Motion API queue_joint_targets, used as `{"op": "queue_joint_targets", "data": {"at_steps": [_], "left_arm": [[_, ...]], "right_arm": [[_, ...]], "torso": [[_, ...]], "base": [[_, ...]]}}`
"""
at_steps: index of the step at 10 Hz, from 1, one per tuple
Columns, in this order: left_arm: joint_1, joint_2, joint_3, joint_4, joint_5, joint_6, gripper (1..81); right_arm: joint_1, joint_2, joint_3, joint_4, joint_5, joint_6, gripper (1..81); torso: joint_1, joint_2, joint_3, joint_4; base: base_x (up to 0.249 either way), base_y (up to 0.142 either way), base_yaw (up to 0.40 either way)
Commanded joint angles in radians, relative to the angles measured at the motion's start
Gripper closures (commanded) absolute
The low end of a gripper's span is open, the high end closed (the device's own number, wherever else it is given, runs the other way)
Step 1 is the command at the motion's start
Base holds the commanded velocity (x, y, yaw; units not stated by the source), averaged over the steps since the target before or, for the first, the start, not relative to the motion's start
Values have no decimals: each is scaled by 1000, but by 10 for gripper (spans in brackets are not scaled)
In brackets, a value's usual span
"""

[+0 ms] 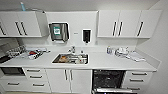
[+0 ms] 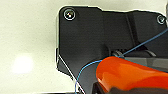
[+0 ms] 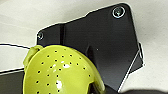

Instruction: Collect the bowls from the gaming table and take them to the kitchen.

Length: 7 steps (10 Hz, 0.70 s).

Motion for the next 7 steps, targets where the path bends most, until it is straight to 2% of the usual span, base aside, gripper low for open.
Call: {"op": "queue_joint_targets", "data": {"at_steps": [1,7], "left_arm": [[-23,-6,-4,10,55,6,811],[-23,-6,-4,10,55,6,811]], "right_arm": [[29,-16,2,-11,-46,-2,811],[31,-16,2,-11,-46,-2,811]], "torso": [[0,0,0,0],[-2,-2,1,0]], "base": [[196,0,0],[195,0,0]]}}
